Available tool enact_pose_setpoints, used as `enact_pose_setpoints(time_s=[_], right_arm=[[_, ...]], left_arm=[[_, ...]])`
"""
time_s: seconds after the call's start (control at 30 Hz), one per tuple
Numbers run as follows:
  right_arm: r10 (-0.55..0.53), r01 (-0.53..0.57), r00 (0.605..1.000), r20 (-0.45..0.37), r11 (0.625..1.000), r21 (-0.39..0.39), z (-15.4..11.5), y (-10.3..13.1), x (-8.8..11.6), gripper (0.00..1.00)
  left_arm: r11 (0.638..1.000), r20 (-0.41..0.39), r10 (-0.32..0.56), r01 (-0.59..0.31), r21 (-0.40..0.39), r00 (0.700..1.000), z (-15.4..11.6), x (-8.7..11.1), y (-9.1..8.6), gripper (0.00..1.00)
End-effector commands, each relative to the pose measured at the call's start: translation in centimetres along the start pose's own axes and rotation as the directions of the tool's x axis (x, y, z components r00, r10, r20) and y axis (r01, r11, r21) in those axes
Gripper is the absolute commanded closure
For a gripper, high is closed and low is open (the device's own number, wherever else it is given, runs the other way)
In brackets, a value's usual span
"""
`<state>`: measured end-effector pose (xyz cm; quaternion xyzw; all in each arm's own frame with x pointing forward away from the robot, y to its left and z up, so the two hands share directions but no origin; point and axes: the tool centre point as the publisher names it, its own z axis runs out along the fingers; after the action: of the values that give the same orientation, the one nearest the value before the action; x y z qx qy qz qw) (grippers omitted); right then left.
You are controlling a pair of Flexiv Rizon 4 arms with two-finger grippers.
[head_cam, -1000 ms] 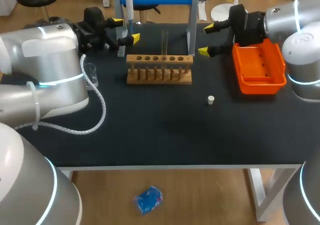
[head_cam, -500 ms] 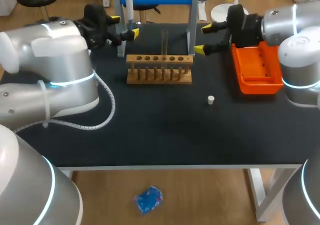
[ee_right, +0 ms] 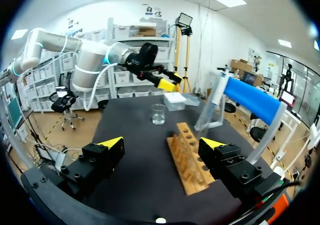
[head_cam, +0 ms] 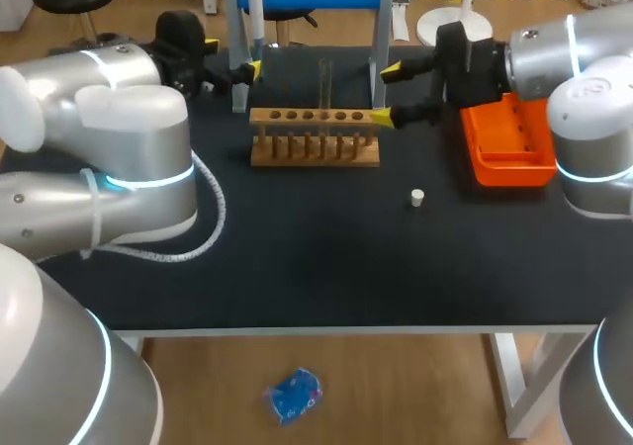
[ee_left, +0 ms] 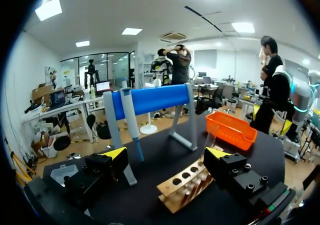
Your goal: Invert the test tube, pick up the pipette, mount the tip to pipette, aspirate from beaker and dispense into the tube, eject the tip, return the pipette, and cap with the stopper.
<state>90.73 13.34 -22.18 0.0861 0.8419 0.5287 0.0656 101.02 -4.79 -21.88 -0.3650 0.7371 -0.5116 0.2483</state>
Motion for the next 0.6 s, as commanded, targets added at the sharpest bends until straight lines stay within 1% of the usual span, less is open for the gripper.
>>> enact_pose_setpoints(time_s=[0.03, 0.13, 0.17, 0.6], right_arm=[[-0.01, 0.01, 1.0, -0.003, 1.0, 0.013, 0.5, 0.3, 1.9, 0.0], [-0.024, 0.024, 1.0, -0.014, 0.999, 0.026, 1.0, 0.4, 2.7, 0.0], [-0.024, 0.024, 1.0, -0.014, 0.999, 0.026, 1.0, 0.4, 2.7, 0.0], [-0.024, 0.024, 1.0, -0.014, 0.999, 0.026, 1.0, 0.4, 2.7, 0.0]], left_arm=[[1.0, -0.009, -0.007, 0.007, -0.006, 1.0, -2.4, -1.1, 0.8, 0.0], [1.0, -0.005, -0.004, 0.004, -0.002, 1.0, -3.7, -2.1, 1.7, 0.0], [1.0, -0.005, -0.004, 0.004, -0.003, 1.0, -4.0, -2.3, 1.9, 0.0], [1.0, -0.005, -0.004, 0.004, -0.003, 1.0, -4.0, -2.3, 1.9, 0.0]])
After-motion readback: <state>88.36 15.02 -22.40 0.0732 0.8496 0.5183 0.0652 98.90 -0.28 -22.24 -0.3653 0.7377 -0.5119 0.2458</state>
